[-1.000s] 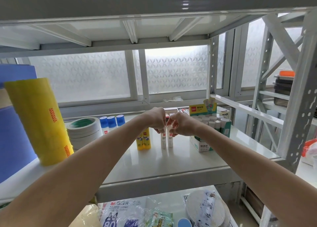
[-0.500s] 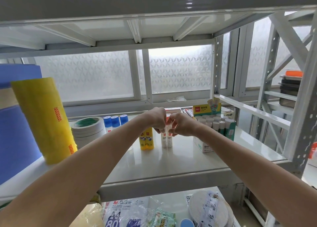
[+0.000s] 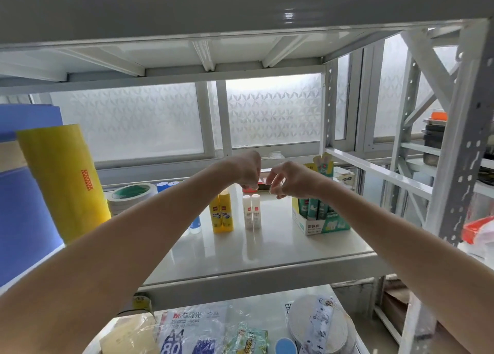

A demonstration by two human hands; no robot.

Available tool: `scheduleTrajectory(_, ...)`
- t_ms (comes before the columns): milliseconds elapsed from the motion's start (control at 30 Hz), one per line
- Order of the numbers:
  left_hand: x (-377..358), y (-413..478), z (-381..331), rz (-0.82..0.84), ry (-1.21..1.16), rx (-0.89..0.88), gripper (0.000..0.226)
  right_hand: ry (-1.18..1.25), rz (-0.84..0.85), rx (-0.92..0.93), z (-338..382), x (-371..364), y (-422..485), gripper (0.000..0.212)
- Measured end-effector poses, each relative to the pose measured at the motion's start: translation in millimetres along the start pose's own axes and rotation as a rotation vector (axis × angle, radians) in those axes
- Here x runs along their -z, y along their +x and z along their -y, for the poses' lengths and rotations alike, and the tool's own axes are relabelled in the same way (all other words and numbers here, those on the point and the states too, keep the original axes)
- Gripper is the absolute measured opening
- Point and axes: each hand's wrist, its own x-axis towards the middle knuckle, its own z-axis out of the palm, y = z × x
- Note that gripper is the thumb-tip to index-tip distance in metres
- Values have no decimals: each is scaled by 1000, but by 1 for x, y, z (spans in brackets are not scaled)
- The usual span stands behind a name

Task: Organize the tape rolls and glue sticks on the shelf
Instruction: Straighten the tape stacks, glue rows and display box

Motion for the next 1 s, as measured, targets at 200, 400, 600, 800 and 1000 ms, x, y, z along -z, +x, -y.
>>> scheduleTrajectory(200,-16,5,-53,-52,45,-171,26,-59,-124,-3,-23,57,-32,18)
scheduleTrajectory(400,-48,13,-82,-116,-42,-237,31,-162,-179,-76,-60,70,-64,27)
scheduleTrajectory(600,-67,15,-90,-256,-42,-246,27,-230,-237,-53,-80,53,-71,25)
scheduleTrajectory(800,-72,9,-89,-352,-41,-281,26,-320,-293,26,-80,40,-63,20)
scheduleTrajectory(1000,-73,5,-96,-318,-102,-267,22,-331,-324,20,-80,38,-62,17)
